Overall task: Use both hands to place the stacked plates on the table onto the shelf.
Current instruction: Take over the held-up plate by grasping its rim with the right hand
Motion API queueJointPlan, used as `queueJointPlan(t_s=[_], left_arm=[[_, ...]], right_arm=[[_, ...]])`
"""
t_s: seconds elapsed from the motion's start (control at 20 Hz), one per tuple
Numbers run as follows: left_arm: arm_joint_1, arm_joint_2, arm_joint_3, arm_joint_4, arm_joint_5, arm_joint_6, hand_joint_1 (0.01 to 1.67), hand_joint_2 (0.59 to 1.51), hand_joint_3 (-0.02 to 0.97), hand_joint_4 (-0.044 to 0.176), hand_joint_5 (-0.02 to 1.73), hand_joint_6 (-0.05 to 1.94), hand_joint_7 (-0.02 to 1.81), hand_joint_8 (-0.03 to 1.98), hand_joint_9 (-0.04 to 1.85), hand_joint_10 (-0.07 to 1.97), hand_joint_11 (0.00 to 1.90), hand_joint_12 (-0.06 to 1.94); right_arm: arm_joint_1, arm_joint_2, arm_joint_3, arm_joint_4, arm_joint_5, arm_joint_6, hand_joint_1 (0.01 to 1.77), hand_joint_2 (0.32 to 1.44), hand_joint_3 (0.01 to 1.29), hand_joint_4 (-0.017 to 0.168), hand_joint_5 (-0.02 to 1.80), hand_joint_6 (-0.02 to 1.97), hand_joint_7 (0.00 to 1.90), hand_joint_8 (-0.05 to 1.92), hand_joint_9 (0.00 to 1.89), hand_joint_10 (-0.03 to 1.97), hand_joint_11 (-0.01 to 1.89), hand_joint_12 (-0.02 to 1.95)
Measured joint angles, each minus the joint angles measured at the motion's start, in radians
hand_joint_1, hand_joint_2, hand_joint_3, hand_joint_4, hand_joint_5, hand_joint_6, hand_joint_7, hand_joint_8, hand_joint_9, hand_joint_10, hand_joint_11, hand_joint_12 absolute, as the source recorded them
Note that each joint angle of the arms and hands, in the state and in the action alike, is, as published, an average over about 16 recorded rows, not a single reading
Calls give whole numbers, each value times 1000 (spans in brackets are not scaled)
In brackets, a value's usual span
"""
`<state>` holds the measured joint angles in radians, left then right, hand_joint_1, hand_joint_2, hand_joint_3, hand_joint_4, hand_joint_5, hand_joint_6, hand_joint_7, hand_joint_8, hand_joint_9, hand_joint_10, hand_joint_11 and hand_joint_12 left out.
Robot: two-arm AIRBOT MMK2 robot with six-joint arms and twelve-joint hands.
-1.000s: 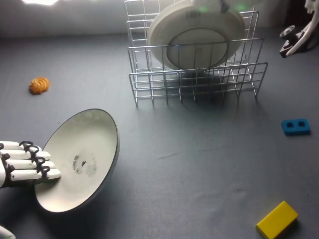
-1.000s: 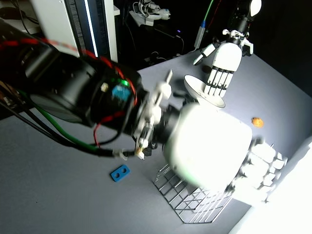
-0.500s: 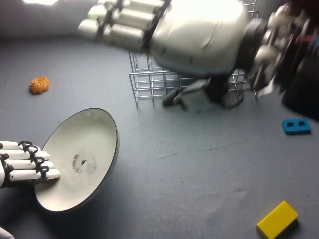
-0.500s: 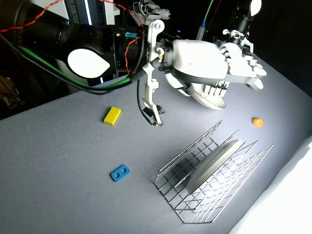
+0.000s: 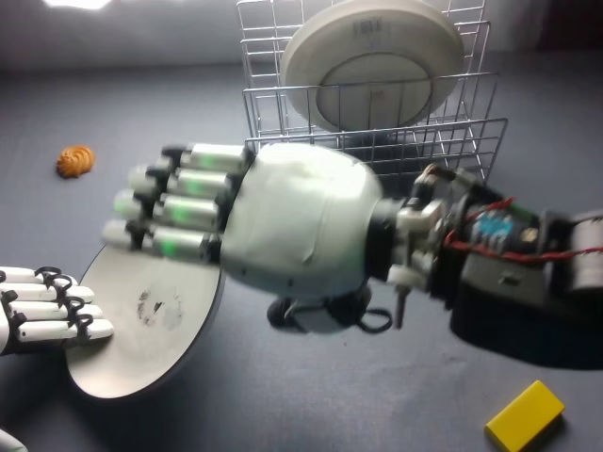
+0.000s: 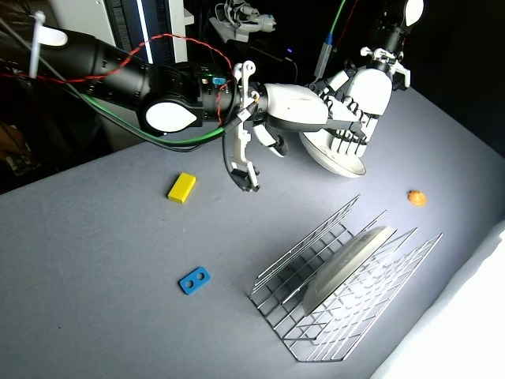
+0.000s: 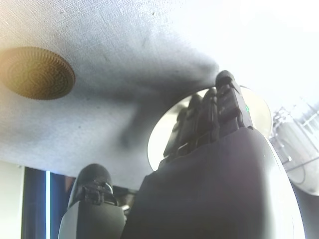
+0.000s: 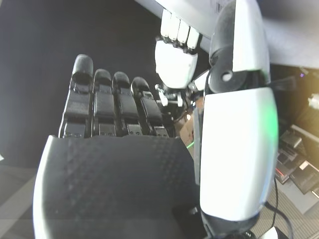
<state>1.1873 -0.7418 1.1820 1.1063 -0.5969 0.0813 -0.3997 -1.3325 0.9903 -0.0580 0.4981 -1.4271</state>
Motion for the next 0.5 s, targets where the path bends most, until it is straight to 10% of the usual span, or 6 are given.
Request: queueJointPlan(t_s=[0.5], left_arm=[[1,0,0,-1,0,0,14,1100,14,-8,-18,-42,-6,-9,-25,-50,13,20]], right_arm=[[-49,-170,131,34,9,-38,1097,957,11,1,276,16,234,13,209,26,46,792]])
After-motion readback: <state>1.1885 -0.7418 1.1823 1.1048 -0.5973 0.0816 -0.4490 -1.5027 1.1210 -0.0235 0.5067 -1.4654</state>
